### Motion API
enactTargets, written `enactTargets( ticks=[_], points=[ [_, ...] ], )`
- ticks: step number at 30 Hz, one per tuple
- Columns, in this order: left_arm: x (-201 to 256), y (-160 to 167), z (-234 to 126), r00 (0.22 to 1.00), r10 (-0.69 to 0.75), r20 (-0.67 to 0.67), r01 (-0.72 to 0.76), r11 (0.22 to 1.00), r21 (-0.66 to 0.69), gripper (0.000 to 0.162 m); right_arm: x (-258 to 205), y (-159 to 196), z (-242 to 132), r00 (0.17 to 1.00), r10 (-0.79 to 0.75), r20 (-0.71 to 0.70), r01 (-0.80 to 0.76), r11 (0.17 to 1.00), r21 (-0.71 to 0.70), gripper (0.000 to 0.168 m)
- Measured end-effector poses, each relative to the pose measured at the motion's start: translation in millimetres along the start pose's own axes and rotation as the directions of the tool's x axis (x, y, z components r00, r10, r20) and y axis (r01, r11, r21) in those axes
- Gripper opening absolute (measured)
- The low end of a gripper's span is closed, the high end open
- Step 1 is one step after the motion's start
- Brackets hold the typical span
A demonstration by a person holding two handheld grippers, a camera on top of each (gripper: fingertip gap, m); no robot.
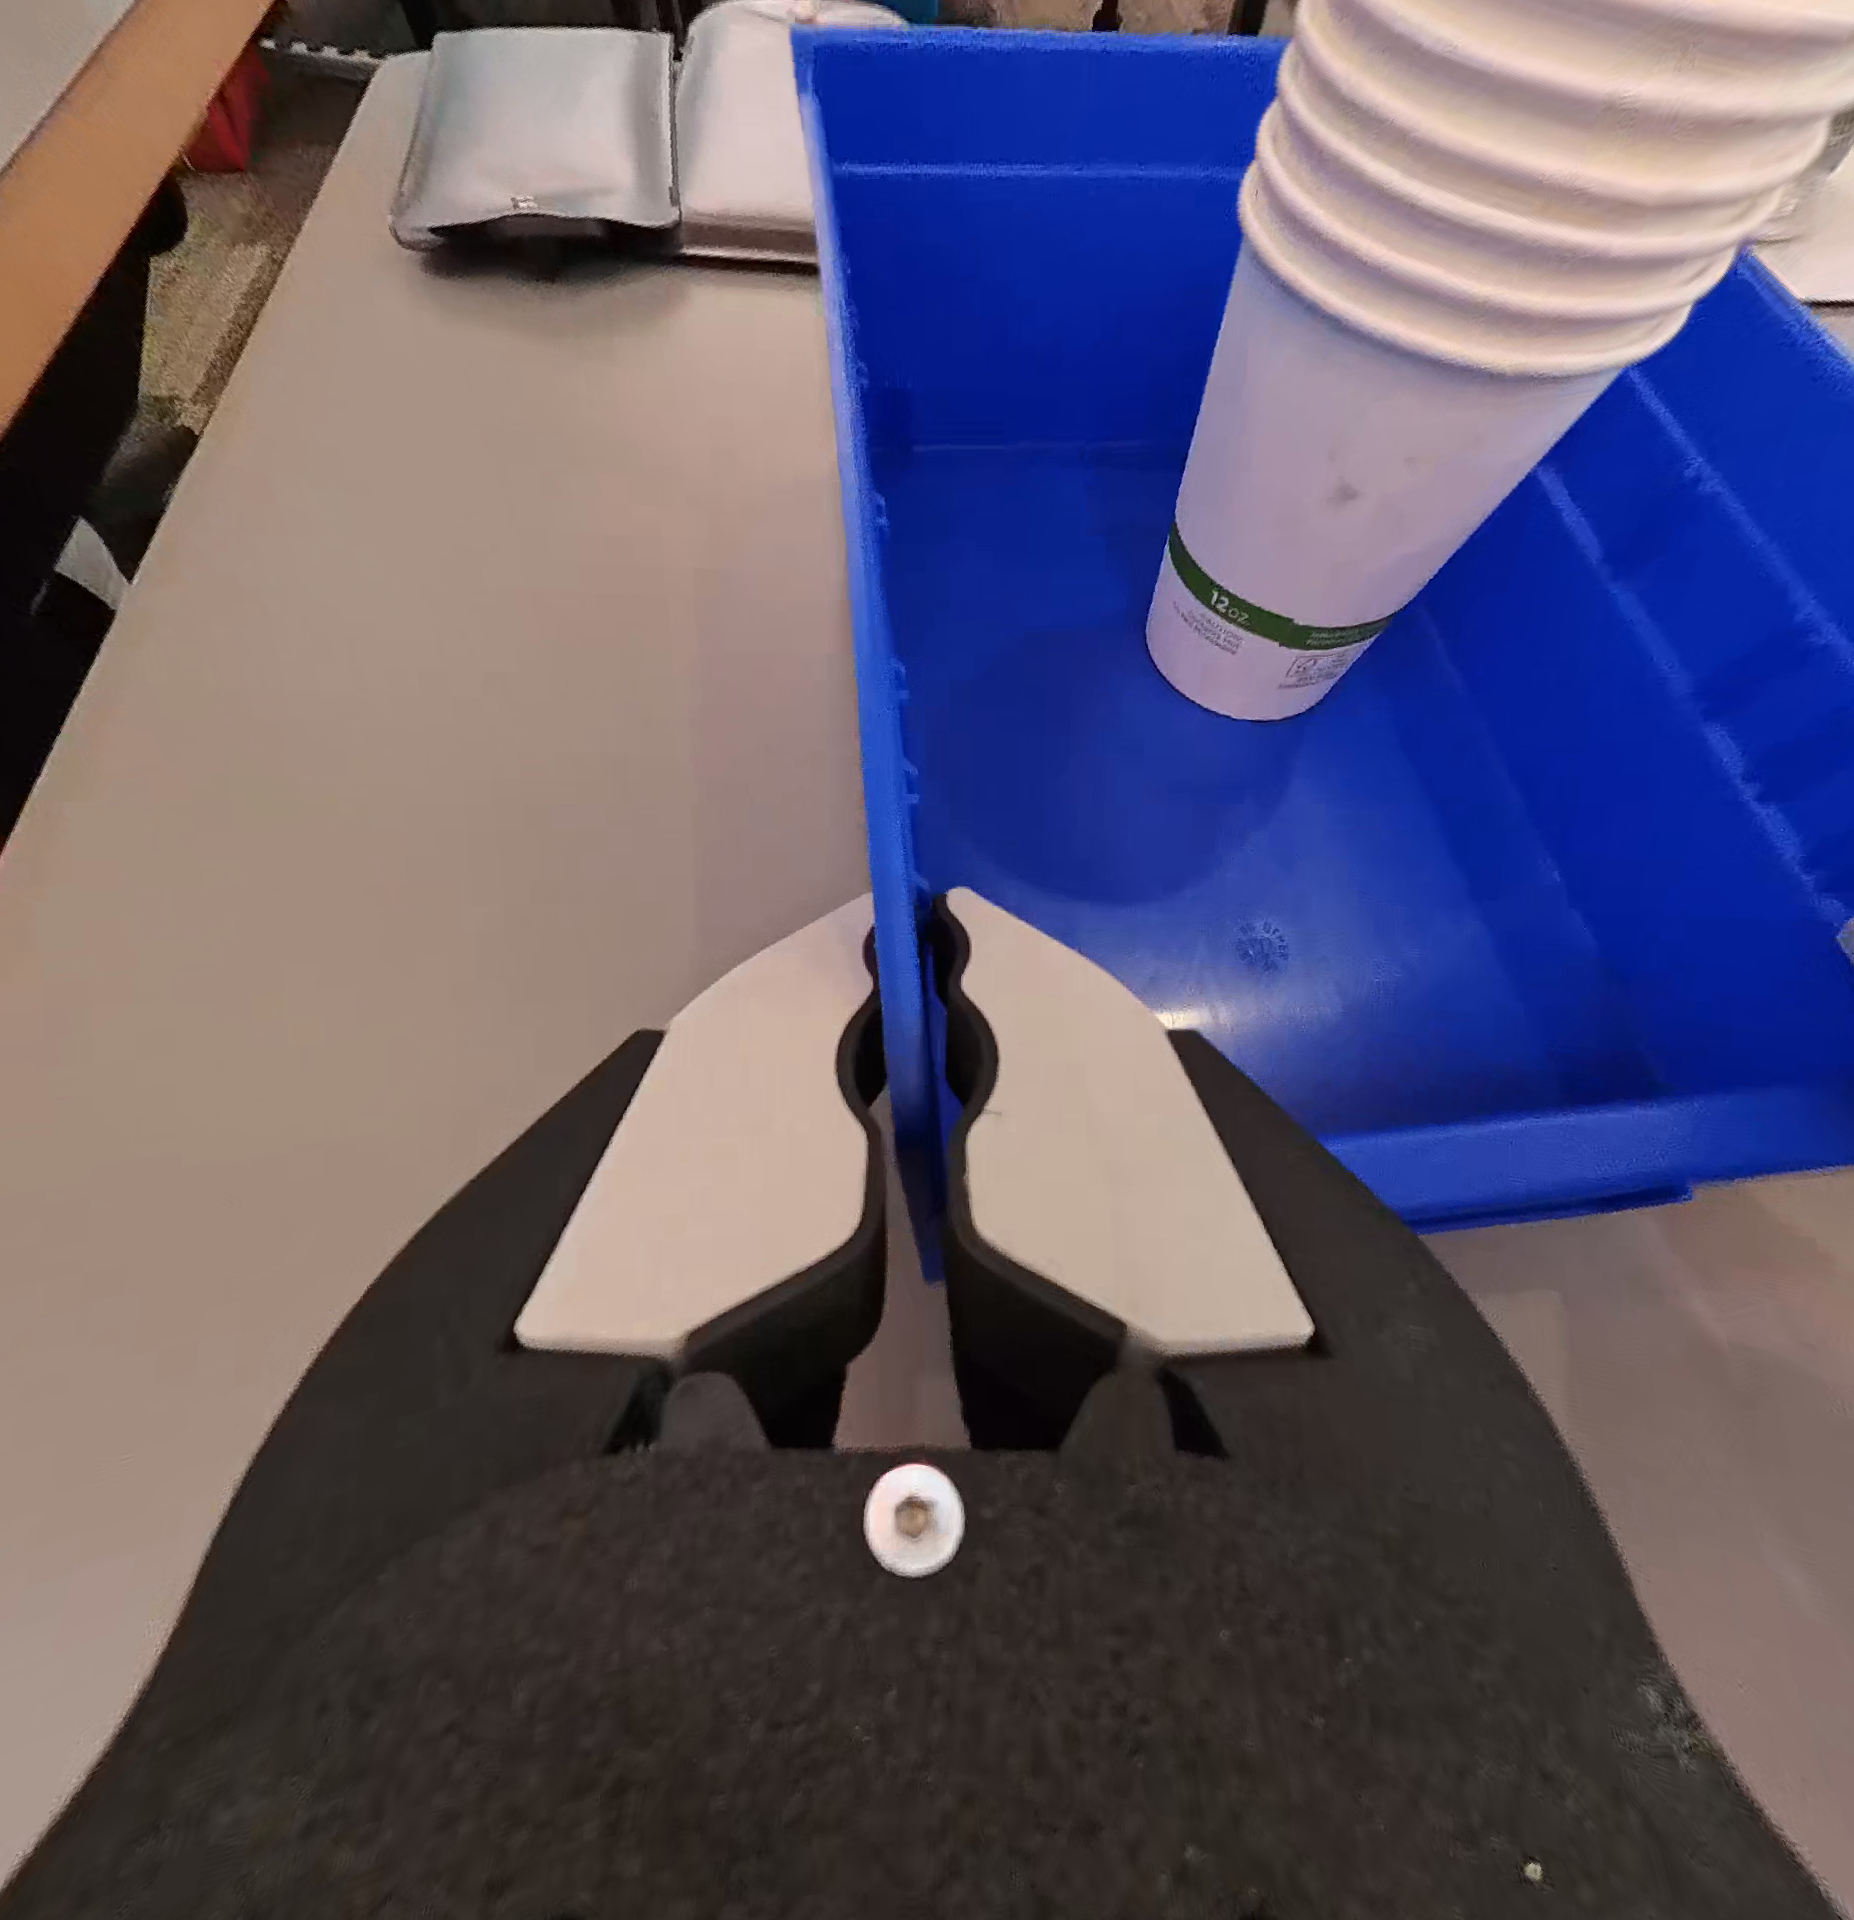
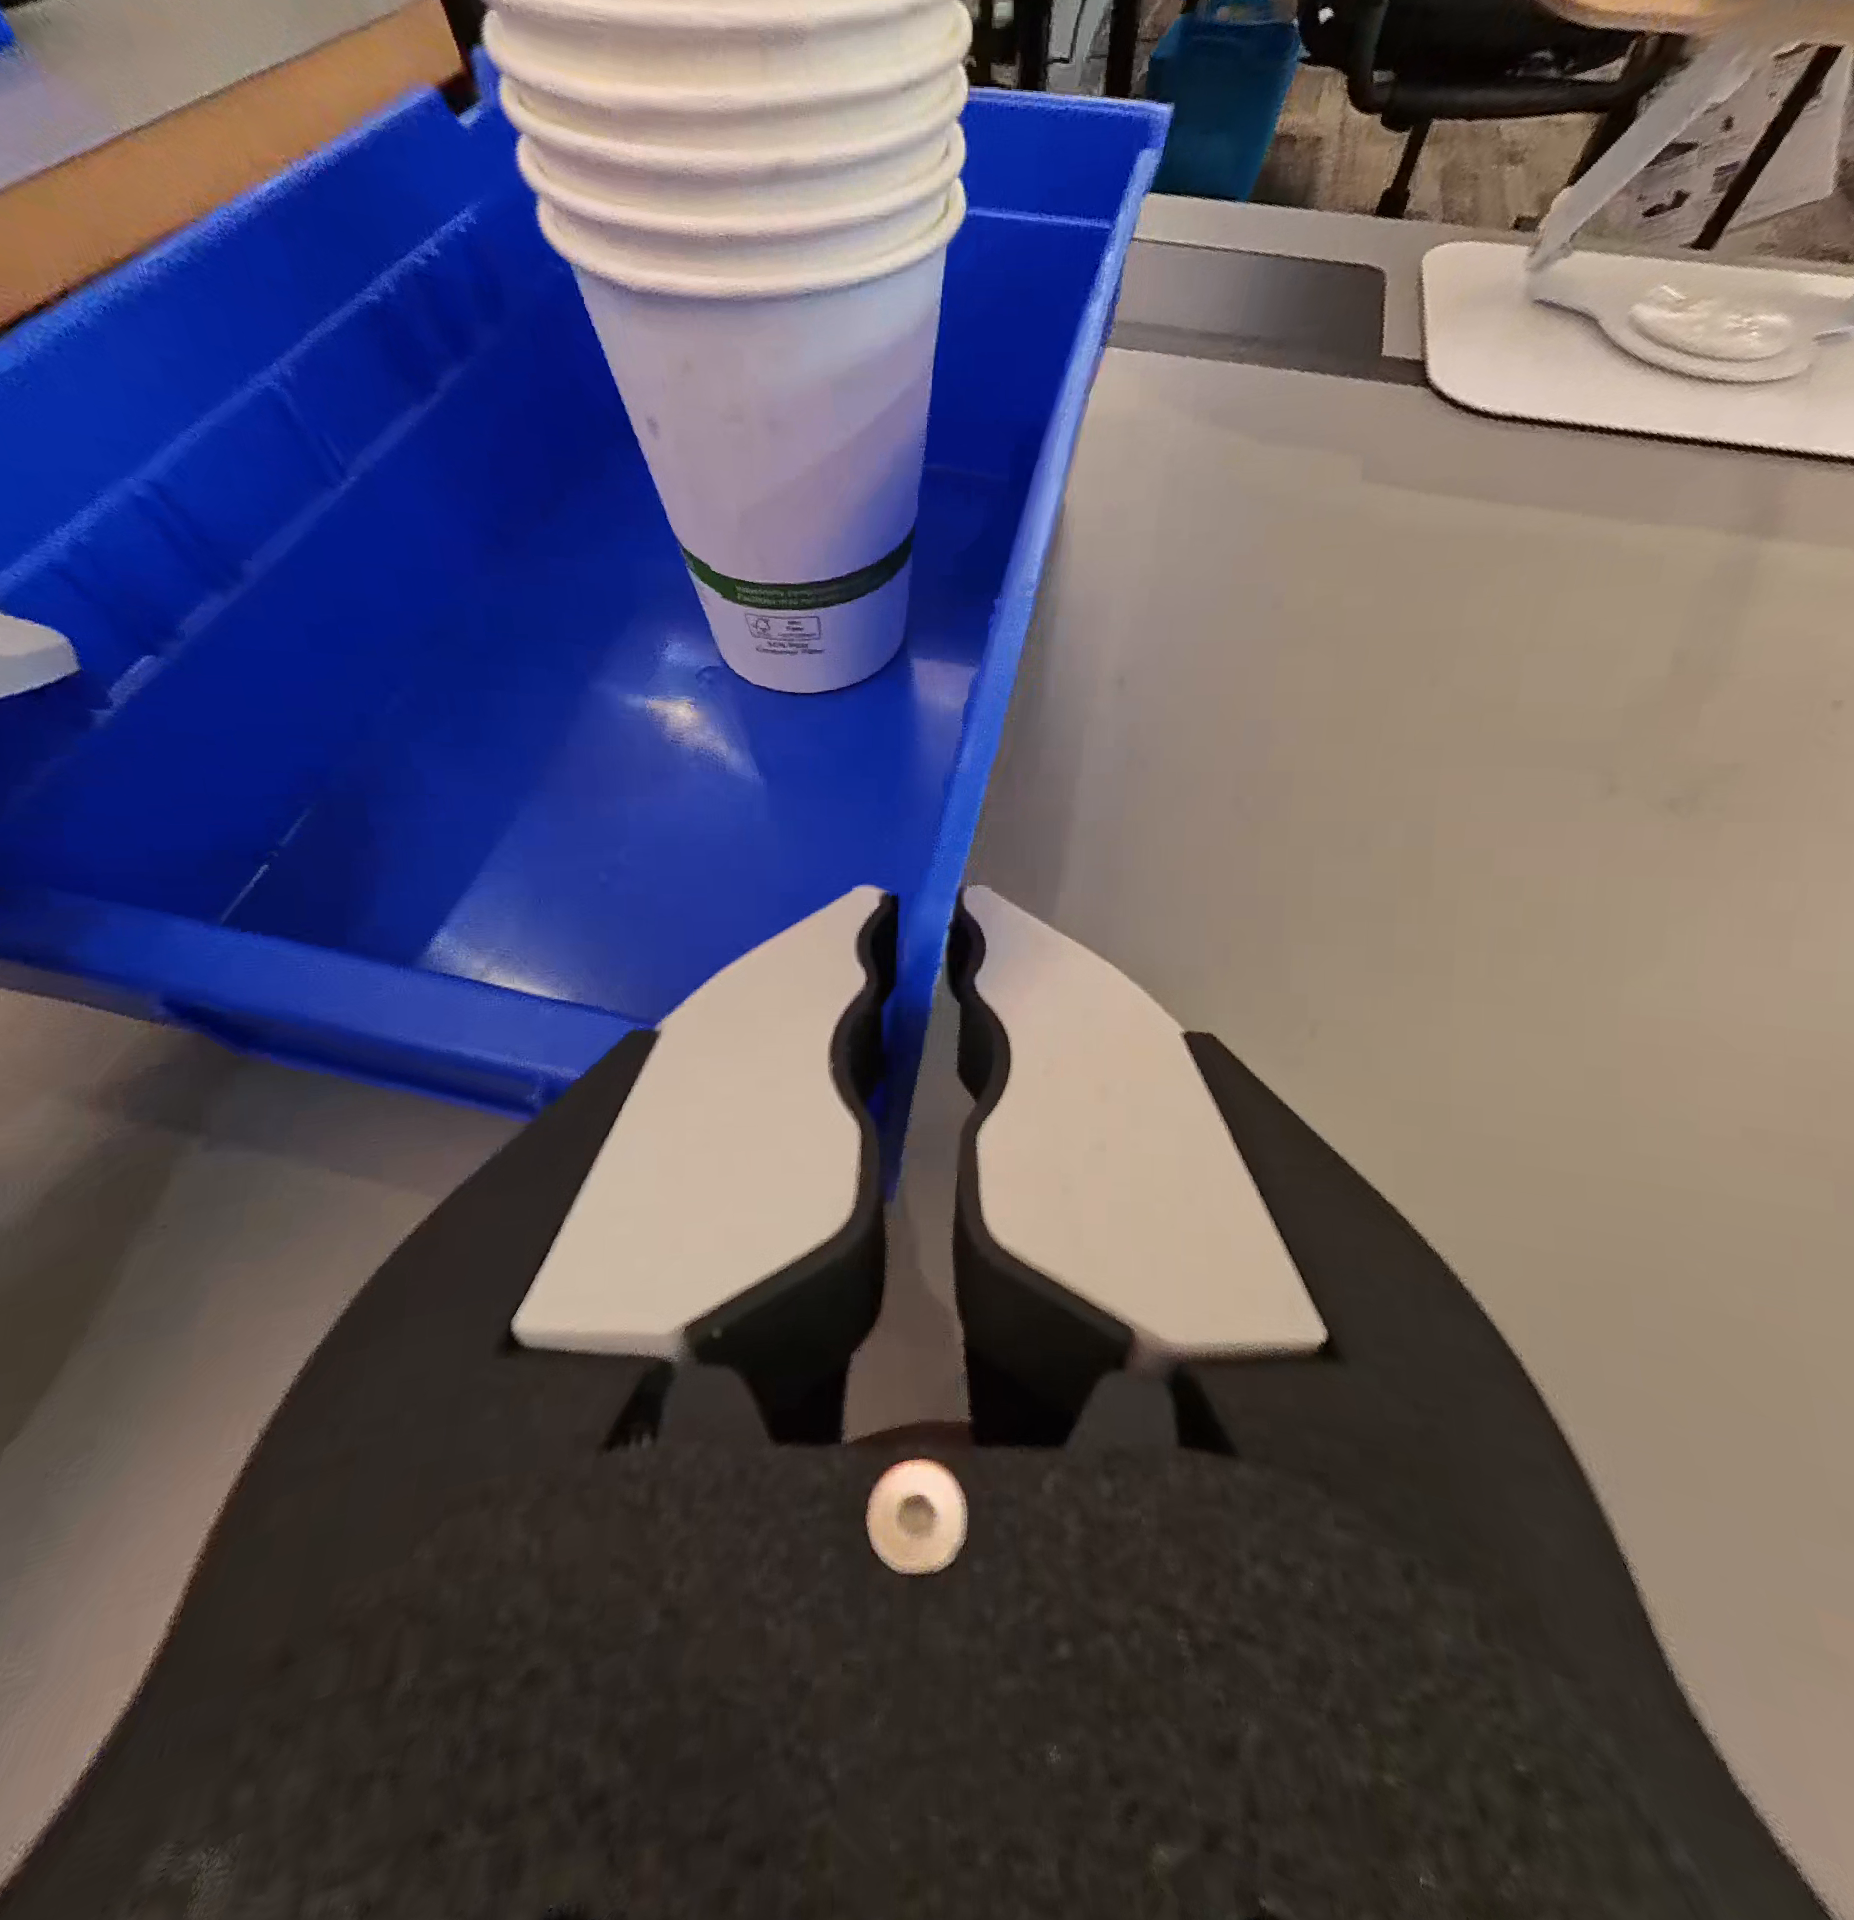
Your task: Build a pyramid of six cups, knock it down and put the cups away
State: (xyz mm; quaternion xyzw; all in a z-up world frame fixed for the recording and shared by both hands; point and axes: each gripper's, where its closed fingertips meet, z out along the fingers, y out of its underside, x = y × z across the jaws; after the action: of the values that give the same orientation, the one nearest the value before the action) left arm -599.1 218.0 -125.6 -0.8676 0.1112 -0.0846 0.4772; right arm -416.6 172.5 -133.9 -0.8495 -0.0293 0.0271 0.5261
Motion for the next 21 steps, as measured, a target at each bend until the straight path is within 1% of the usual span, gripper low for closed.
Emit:
enactTargets(
  ticks=[3, 4, 5, 6, 8, 9, 10, 11, 12, 15, 17, 19, 21],
  points=[
    [-1.5, -2.7, 4.4, 1.0, -0.017, -0.012, 0.017, 1.0, 0.001, 0.005, -2.6, -1.5, 0.0, 0.998, -0.043, 0.044, 0.043, 0.999, -0.002, 0.011],
    [0.1, -2.3, 3.4, 0.999, -0.034, -0.019, 0.034, 0.999, 0.0, 0.009, -4.8, -1.9, -3.1, 0.994, -0.068, 0.083, 0.068, 0.998, 0.002, 0.013],
    [3.5, -2.7, 0.5, 0.998, -0.053, -0.035, 0.053, 0.999, 0.002, 0.021, -5.8, -3.2, -9.5, 0.987, -0.101, 0.127, 0.1, 0.995, 0.011, 0.014],
    [6.2, -4.4, -4.8, 0.997, -0.07, -0.044, 0.07, 0.998, 0.005, 0.033, -4.4, -6.9, -18.8, 0.979, -0.119, 0.168, 0.115, 0.993, 0.031, 0.019],
    [3.6, -14.6, -24.9, 0.995, -0.098, -0.003, 0.098, 0.994, 0.055, 0.046, -0.9, -16.5, -47.2, 0.947, -0.109, 0.302, 0.096, 0.994, 0.057, 0.031],
    [5.4, -24.6, -37.5, 0.994, -0.111, -0.002, 0.111, 0.988, 0.107, 0.052, 2.4, -22.3, -65.6, 0.916, -0.101, 0.389, 0.081, 0.994, 0.069, 0.031],
    [10.3, -34.6, -49.4, 0.992, -0.123, -0.018, 0.125, 0.981, 0.148, 0.057, 9.2, -27.1, -84.9, 0.875, -0.114, 0.471, 0.084, 0.993, 0.083, 0.034],
    [18.6, -44.3, -59.9, 0.99, -0.13, -0.048, 0.136, 0.975, 0.174, 0.059, 24.1, -31.7, -101.8, 0.847, -0.139, 0.513, 0.101, 0.99, 0.102, 0.038],
    [32.0, -53.5, -69.1, 0.988, -0.125, -0.096, 0.141, 0.971, 0.195, 0.06, 45.4, -36.8, -115.4, 0.837, -0.164, 0.522, 0.116, 0.985, 0.124, 0.038],
    [84.7, -71.4, -88.6, 0.972, -0.074, -0.222, 0.131, 0.959, 0.252, 0.061, 131.5, -51.5, -143.9, 0.882, -0.21, 0.423, 0.141, 0.972, 0.189, 0.041],
    [126.5, -70.6, -95.2, 0.959, -0.038, -0.281, 0.122, 0.949, 0.291, 0.064, 191.8, -53.5, -160.0, 0.916, -0.233, 0.327, 0.165, 0.961, 0.223, 0.044],
    [156.5, -59.3, -95.1, 0.969, -0.001, -0.246, 0.084, 0.94, 0.329, 0.065, 252.1, -45.3, -173.8, 0.944, -0.249, 0.217, 0.197, 0.952, 0.235, 0.05],
    [170.0, -45.9, -92.3, 0.986, 0.011, -0.167, 0.05, 0.932, 0.358, 0.063, 311.4, -31.5, -187.4, 0.977, -0.184, 0.109, 0.153, 0.958, 0.242, 0.053]
  ],
)
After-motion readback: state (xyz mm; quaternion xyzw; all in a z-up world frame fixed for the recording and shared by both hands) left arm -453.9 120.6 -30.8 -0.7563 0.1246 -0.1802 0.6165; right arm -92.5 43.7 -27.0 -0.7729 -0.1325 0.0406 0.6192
